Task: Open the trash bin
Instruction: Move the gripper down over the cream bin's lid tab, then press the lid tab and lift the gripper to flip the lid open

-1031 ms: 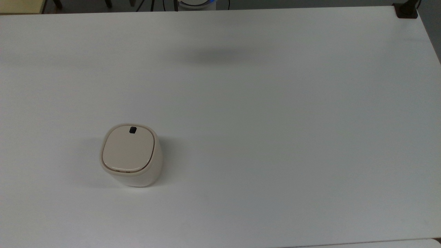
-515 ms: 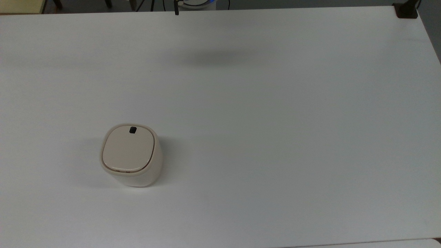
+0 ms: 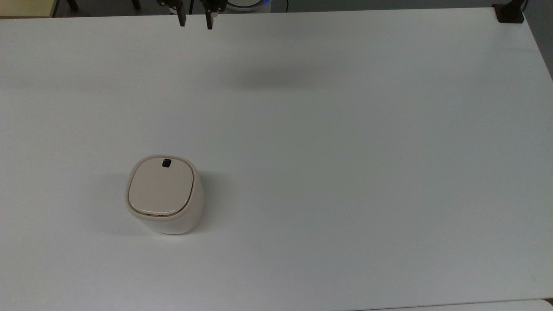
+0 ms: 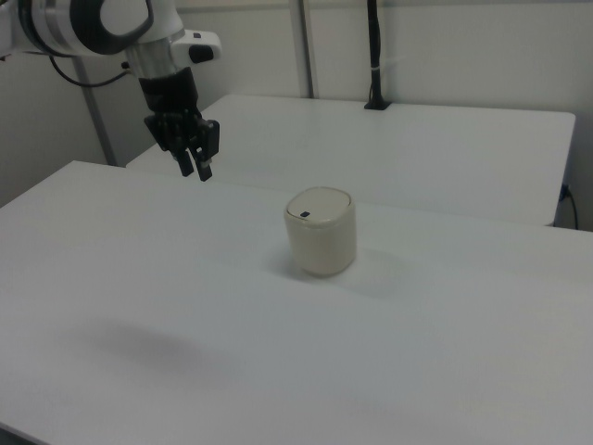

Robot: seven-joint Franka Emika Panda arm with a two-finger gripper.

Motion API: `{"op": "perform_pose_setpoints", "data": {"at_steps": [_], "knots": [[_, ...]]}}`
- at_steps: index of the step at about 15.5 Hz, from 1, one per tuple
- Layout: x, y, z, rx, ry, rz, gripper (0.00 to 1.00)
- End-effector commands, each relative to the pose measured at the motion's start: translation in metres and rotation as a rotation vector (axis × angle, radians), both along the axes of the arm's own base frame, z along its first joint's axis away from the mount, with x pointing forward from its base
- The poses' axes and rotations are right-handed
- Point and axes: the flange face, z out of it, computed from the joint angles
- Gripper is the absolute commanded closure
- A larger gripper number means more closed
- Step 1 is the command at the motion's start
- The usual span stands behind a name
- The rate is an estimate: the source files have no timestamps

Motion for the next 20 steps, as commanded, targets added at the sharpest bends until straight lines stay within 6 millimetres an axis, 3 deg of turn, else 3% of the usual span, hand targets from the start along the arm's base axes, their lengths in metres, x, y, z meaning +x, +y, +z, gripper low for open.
{"op": "perform_pose_setpoints", "data": {"at_steps": [1,7,14,16,20], "knots": [[0.033,0.014,-0.016,0.011,-0.100,-0.138,1.00],[0.104,-0.003,-0.069,0.017,-0.375,-0.416,1.00],[0.135,-0.040,-0.132,-0.014,-0.447,-0.493,1.00],[0.145,-0.043,-0.156,0.003,-0.472,-0.537,1.00],[0.149,-0.035,-0.179,-0.037,-0.463,-0.522,1.00]]}}
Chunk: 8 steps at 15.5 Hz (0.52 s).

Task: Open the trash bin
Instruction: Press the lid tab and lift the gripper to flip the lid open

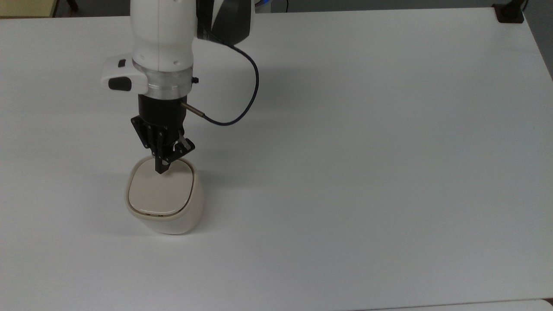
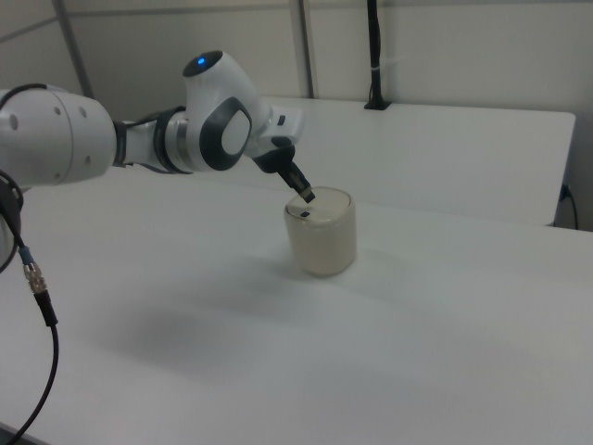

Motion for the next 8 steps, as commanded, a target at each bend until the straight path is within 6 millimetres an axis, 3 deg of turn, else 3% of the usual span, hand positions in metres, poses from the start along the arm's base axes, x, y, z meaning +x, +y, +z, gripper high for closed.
{"op": "perform_pose_setpoints", "data": {"at_steps": [1,3,5,7,8], "knots": [[0.005,0.009,-0.017,-0.027,0.002,-0.015,1.00],[0.000,0.010,-0.037,-0.061,0.041,0.003,1.00],[-0.002,0.010,-0.042,-0.077,0.055,0.011,1.00],[-0.002,0.008,-0.026,-0.062,0.029,-0.011,1.00],[-0.005,0.006,-0.004,-0.058,0.002,-0.020,1.00]]}}
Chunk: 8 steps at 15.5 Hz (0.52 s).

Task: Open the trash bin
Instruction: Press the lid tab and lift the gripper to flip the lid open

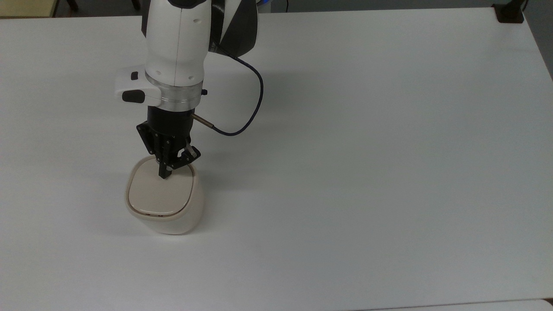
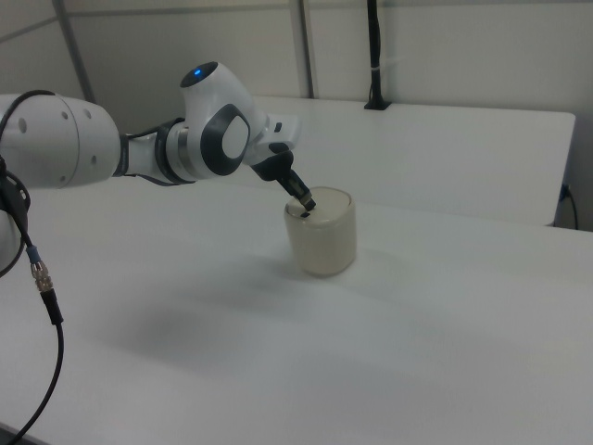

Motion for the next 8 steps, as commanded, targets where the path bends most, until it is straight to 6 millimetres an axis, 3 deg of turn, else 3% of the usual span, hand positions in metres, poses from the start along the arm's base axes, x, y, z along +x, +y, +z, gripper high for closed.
{"op": "perform_pose_setpoints", "data": {"at_steps": [1,5,8], "knots": [[-0.015,-0.006,0.041,0.011,-0.048,-0.044,1.00],[-0.046,-0.001,0.112,0.039,-0.032,-0.081,1.00],[-0.074,0.021,0.147,0.062,0.041,-0.076,0.97]]}}
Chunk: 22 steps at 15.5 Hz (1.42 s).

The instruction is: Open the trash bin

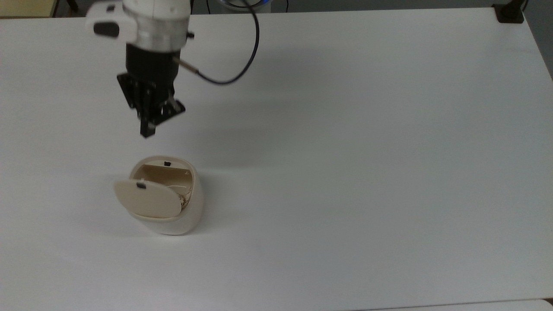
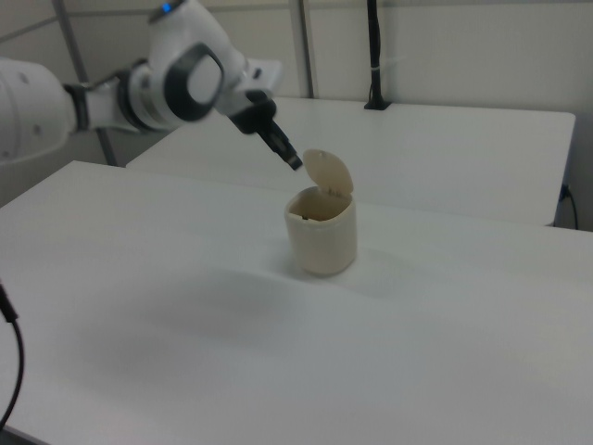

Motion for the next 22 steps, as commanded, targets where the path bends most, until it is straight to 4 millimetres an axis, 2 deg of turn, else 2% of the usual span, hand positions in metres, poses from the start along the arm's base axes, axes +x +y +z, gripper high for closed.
{"op": "perform_pose_setpoints", "data": {"at_steps": [1,3,5,6,8,10,11,13,16,22], "knots": [[-0.045,0.033,0.043,0.033,0.087,0.017,0.94],[-0.064,0.046,0.058,0.060,0.142,0.038,0.88],[-0.083,0.059,0.071,0.119,0.198,0.111,0.74],[-0.092,0.061,0.076,0.143,0.235,0.148,0.60],[-0.109,0.067,0.084,0.179,0.289,0.230,0.26],[-0.121,0.073,0.080,0.188,0.329,0.294,0.04],[-0.124,0.081,0.075,0.175,0.344,0.346,0.00],[-0.125,0.088,0.066,0.145,0.373,0.455,0.00],[-0.123,0.085,0.065,0.098,0.382,0.601,0.00],[-0.120,0.075,0.068,0.066,0.380,0.685,0.00]]}}
